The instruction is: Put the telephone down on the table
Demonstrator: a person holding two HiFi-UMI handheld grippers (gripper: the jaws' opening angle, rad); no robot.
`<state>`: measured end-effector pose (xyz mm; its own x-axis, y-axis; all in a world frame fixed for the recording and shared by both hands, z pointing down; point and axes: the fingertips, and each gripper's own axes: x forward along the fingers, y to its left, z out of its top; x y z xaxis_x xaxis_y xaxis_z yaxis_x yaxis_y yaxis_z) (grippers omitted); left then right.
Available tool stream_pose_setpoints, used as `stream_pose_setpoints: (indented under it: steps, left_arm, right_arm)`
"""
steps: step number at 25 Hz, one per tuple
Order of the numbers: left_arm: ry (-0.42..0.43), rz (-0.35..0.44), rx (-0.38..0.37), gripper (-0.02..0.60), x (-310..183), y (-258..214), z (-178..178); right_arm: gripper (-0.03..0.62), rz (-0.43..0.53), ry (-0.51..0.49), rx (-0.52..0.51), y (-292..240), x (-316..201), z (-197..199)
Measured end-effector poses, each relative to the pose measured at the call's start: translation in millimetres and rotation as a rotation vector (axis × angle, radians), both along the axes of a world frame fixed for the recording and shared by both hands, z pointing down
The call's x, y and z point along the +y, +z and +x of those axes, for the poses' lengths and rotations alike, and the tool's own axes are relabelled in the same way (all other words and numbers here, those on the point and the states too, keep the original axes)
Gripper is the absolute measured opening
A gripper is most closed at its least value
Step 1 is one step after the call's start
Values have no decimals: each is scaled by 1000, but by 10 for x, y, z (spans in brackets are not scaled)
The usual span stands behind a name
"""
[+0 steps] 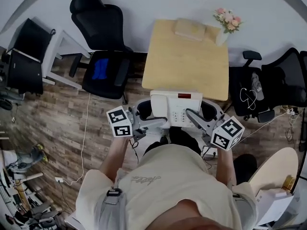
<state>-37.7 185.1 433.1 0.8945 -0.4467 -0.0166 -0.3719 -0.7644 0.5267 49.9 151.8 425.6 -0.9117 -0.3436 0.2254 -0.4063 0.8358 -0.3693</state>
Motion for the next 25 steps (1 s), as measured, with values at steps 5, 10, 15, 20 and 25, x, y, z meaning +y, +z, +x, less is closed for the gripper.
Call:
stream_pose_setpoints:
  steps: [5, 10, 15, 20, 25]
  left_arm:
    - [-12, 37, -35, 379, -656, -194, 85]
    - [-26, 24, -40, 379, -1201, -189, 179]
    - [-65, 3, -24, 379, -1493, -140, 228]
    - [-108, -38, -25, 379, -1564, -84, 137]
    - [-124, -54, -38, 379, -1662, -67, 3]
  right_arm:
    - [216, 64, -13, -76, -177, -666, 90]
    - [218, 72, -9, -96, -179, -1223, 184]
    - [216, 60, -39, -102, -140, -1548, 223]
    - [218, 28, -78, -112, -78, -1658, 121]
    - [216, 6, -87, -121, -44, -1774, -16]
